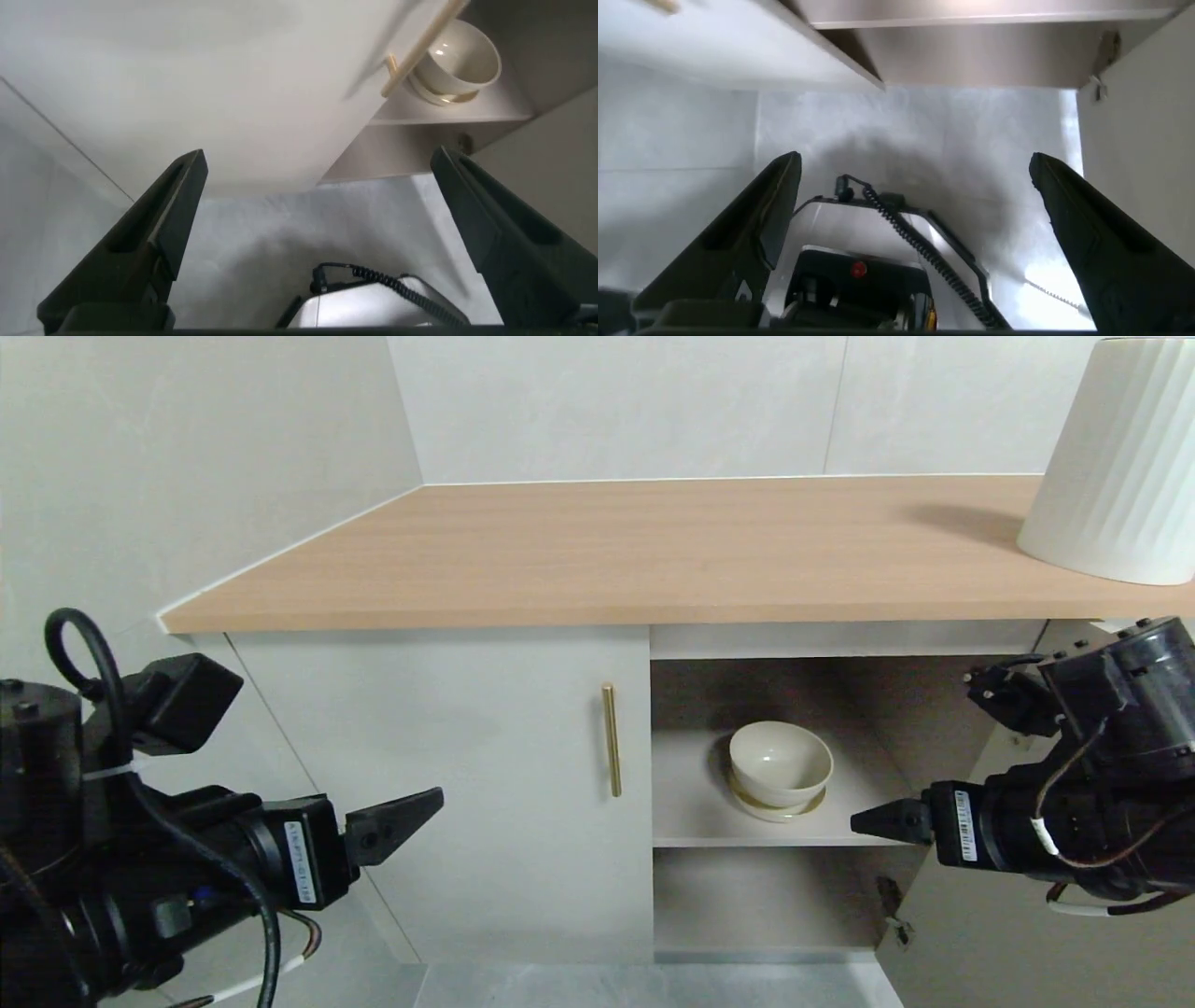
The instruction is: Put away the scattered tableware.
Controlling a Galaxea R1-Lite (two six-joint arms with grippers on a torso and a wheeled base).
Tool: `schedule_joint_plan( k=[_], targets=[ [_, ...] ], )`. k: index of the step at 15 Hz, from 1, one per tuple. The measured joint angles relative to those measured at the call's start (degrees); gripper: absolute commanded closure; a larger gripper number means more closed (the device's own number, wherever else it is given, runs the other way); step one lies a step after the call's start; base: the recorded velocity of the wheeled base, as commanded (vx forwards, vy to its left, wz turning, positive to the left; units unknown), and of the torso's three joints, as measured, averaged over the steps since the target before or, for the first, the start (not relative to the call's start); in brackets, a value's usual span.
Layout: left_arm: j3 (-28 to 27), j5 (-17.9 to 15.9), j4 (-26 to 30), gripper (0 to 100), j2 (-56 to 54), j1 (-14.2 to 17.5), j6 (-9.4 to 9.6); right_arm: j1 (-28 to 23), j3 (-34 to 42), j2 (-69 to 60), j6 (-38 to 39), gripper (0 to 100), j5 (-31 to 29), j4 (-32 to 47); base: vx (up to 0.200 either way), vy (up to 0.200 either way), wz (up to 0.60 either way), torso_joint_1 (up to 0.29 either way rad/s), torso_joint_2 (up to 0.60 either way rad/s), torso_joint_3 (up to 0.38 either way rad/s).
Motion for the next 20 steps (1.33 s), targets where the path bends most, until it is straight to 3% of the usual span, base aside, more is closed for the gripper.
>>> schedule_joint_plan(
  k=[16,20],
  targets=[
    [0.63,-0.02,1.12,0,-2.23,0.09,-0.05,0.76,0.57,-8.95,-3.33,0,-2.02,2.06,-0.2,0.0,0.0,0.001,0.0,0.004],
    [0.74,-0.04,1.11,0,-2.23,-0.02,0.05,0.76,0.63,-9.53,-3.36,0,-2.05,2.02,0.0,0.0,0.0,0.0,0.0,0.0]
  ],
)
